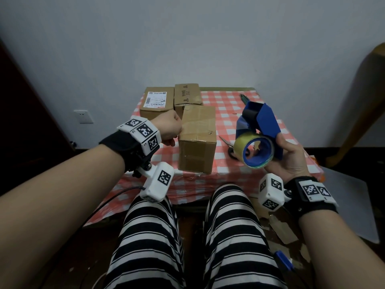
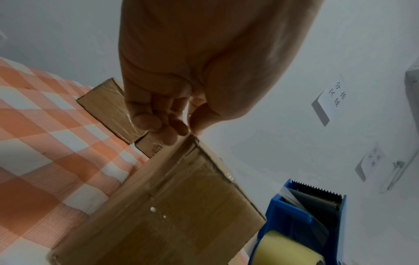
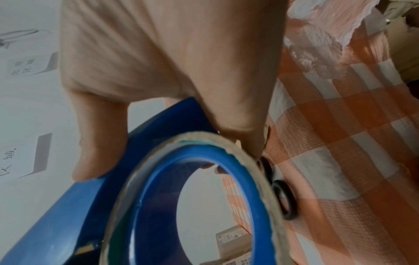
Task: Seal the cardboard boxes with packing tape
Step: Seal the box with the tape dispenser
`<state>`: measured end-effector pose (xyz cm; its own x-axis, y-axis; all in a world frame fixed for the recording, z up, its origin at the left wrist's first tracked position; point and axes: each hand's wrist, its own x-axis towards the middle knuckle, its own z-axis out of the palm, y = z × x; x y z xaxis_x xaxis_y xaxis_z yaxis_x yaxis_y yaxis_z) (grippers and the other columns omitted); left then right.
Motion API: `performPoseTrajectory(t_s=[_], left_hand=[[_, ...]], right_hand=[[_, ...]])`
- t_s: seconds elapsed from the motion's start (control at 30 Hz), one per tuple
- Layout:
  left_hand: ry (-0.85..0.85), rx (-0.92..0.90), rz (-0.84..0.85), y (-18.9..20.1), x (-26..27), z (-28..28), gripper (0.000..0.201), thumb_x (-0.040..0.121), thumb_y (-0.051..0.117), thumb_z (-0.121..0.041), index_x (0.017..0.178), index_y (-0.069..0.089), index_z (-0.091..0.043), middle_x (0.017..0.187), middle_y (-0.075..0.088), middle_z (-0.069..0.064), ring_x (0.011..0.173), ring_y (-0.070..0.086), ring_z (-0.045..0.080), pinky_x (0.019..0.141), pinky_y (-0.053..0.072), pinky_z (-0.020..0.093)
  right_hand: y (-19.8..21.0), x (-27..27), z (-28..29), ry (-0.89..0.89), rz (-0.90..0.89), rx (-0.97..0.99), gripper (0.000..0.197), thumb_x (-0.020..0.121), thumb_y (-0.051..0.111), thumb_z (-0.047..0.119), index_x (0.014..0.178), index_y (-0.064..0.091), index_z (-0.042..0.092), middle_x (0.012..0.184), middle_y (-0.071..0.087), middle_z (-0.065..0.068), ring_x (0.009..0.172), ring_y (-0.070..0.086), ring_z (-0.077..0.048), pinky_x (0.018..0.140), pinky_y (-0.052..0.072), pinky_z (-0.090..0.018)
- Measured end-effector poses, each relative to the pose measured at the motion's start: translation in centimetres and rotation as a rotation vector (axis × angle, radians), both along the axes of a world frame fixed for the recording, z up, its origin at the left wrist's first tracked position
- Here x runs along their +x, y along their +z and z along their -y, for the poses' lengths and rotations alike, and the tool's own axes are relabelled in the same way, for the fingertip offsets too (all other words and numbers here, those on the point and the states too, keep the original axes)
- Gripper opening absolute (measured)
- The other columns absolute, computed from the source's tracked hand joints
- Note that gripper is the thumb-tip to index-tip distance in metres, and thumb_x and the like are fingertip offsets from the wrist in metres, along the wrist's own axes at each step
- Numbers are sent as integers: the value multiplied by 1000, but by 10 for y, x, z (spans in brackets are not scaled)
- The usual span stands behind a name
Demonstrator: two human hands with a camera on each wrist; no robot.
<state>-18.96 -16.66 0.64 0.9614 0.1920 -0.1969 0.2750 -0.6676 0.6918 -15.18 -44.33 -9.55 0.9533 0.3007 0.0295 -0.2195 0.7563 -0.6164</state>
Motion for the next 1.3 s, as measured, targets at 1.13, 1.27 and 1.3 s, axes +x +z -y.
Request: performPoseTrajectory(t_s=[1.13, 1.27, 1.3], left_hand=[[152, 295, 85, -3, 21, 10, 19, 88, 61, 2, 106, 65, 0, 105, 67, 13, 96, 66, 25, 84, 56, 33], [145, 291, 168, -1, 18, 13, 18, 82, 61, 9, 95, 66, -1, 107, 62, 14, 86, 64, 25, 71, 57, 33], [126, 277, 209, 1, 17, 14, 20, 79, 61, 12, 91, 67, -3, 104, 60, 12, 83, 63, 25, 67, 57, 31]], right_hand=[[-12, 0, 3, -67, 14, -75, 36, 85, 52, 19, 118, 61, 8, 102, 73, -6, 93, 70, -22, 80, 57, -35], [-13, -1, 2, -54, 27, -58, 39, 85, 52, 20, 121, 58, 7, 102, 73, -7, 93, 70, -23, 78, 57, -36], [-12, -1, 1, -56, 26, -61, 40, 85, 53, 20, 122, 58, 7, 102, 73, -7, 92, 70, -23, 78, 57, -36]])
